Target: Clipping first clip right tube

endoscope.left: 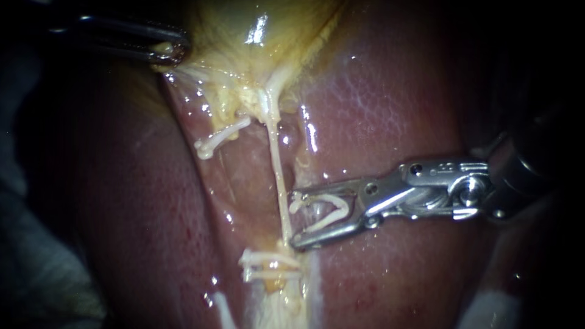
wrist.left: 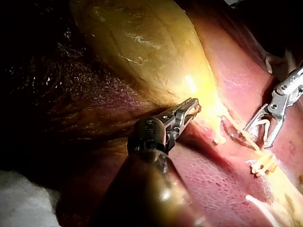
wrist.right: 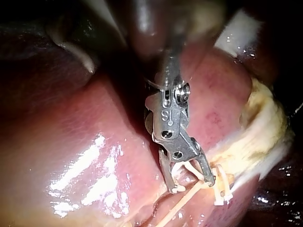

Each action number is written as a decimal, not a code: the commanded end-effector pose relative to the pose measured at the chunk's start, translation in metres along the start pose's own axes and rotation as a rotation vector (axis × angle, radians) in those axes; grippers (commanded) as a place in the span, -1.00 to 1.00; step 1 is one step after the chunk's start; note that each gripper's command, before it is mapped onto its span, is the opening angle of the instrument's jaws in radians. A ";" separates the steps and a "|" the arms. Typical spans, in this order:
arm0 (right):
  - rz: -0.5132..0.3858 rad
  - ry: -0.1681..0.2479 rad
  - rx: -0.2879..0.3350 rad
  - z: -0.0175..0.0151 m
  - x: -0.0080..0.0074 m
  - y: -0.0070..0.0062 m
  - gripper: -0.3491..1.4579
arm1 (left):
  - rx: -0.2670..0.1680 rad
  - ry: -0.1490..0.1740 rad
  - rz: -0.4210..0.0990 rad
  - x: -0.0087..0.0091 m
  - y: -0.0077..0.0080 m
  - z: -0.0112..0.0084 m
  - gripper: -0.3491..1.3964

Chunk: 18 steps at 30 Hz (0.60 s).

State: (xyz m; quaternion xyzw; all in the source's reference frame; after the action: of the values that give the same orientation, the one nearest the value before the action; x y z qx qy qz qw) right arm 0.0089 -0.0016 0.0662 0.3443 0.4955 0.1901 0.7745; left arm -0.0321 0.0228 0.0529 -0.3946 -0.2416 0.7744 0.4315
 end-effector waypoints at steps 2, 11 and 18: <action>0.004 0.003 -0.002 0.0006 -0.0001 0.0001 -0.08 | 0.000 0.000 0.000 0.0000 0.0000 0.0000 -1.00; 0.050 0.076 0.018 0.0025 0.0006 -0.0004 -0.07 | 0.000 0.000 0.000 0.0000 0.0000 0.0000 -1.00; 0.071 0.113 0.029 0.0035 0.0013 -0.0010 -0.07 | 0.000 0.000 0.000 0.0000 0.0000 0.0000 -1.00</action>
State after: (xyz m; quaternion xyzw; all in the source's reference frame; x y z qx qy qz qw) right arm 0.0127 -0.0028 0.0656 0.3622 0.5305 0.2299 0.7311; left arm -0.0321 0.0227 0.0529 -0.3946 -0.2417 0.7744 0.4315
